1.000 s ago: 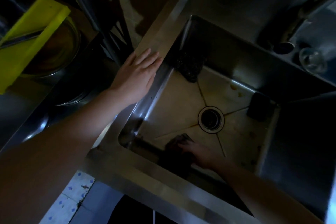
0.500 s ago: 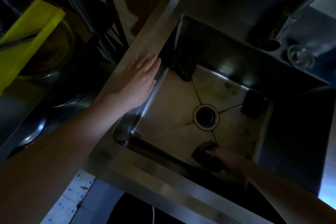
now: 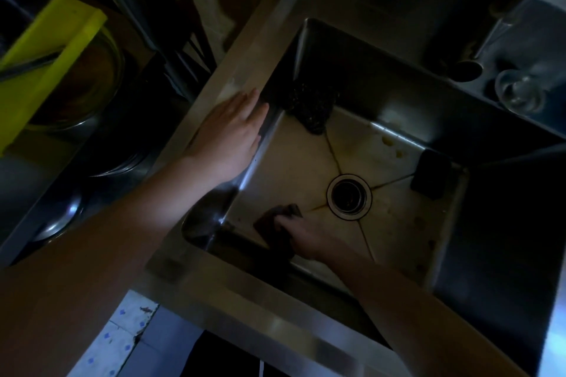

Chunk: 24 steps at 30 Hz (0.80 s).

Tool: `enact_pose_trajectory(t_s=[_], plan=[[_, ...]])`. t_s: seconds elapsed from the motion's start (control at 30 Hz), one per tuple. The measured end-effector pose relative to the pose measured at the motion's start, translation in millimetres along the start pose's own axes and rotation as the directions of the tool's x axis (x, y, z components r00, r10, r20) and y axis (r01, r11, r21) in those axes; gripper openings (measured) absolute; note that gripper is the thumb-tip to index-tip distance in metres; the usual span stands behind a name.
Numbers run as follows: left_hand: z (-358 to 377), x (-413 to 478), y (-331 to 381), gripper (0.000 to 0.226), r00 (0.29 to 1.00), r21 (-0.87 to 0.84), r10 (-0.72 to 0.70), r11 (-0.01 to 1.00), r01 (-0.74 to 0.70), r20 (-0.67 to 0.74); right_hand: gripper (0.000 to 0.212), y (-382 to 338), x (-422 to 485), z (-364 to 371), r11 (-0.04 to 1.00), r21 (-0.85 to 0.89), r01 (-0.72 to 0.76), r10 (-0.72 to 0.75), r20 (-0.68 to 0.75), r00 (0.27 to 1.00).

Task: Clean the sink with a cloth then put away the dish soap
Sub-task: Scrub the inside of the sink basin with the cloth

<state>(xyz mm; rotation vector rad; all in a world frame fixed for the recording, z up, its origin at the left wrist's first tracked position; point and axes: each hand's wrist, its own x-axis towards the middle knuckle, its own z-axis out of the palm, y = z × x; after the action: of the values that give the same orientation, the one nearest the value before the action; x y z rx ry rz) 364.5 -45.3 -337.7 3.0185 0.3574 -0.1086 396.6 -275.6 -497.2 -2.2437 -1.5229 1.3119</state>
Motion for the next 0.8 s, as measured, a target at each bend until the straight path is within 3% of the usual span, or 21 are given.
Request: enact_pose_trajectory(t_s=[0.13,0.27,0.43,0.63,0.8], plan=[[0.8,-2.1,3.4,0.055,1.000,-0.001,-0.019,1.000,0.019,-0.002,0.045,-0.5,-6.5,4.8,0.998,-0.005,0.066,-0.066,-0.005,0.998],[-4.0,-3.8,6.0,0.052,1.000,-0.022,-0.016,1.000,0.016,-0.008,0.046,19.0,-33.2,5.8,0.980,-0.130,0.148,-0.135,0.105,0.985],[-9.4,-4.9,13.6,0.051,1.000,-0.016,-0.007,1.000,0.007,0.029,0.048,58.3,-86.4,5.9,0.993,-0.113,0.018,-0.004,0.126,0.992],[-11.1,-2.0,22.3,0.049,0.999,-0.030,0.002,1.000,0.000,0.054,0.029,98.7,-142.7,11.6,0.954,-0.283,-0.096,0.165,0.234,0.958],[-12.0,13.3,47.2,0.048,0.996,-0.131,0.079,0.989,-0.074,0.031,0.028,113.7,-164.9,8.1,0.924,-0.222,-0.312,0.371,0.316,0.873]])
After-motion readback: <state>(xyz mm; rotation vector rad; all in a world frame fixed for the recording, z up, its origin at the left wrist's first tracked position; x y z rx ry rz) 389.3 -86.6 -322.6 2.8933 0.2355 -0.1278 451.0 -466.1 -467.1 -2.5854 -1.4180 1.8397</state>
